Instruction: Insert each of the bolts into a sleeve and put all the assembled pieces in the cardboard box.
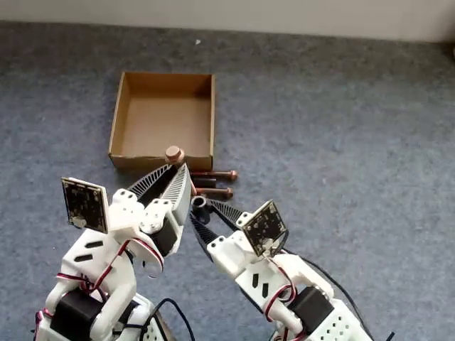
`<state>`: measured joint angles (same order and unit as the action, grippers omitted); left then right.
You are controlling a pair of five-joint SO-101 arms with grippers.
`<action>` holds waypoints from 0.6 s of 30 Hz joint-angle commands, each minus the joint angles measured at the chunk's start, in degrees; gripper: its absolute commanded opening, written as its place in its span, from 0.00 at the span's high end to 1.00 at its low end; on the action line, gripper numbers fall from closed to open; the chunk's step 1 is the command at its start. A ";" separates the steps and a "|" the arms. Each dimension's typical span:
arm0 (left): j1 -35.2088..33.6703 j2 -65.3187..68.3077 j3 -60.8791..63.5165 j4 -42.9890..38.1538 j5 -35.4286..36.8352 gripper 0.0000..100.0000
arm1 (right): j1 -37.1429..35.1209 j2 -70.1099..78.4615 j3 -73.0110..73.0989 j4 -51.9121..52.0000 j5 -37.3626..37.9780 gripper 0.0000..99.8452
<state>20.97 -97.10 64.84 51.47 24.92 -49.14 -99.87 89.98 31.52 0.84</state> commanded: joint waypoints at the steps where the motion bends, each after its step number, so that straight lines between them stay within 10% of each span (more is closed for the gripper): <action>1: 1.45 -3.21 1.36 -2.11 0.70 0.99 | -1.54 -1.27 -1.36 -1.80 3.87 1.00; 18: 2.95 -6.55 1.27 3.08 0.35 0.99 | 1.01 -1.80 -1.54 -1.80 4.40 1.00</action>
<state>25.98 -103.25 66.59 54.55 24.92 -49.23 -100.40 89.98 31.52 4.70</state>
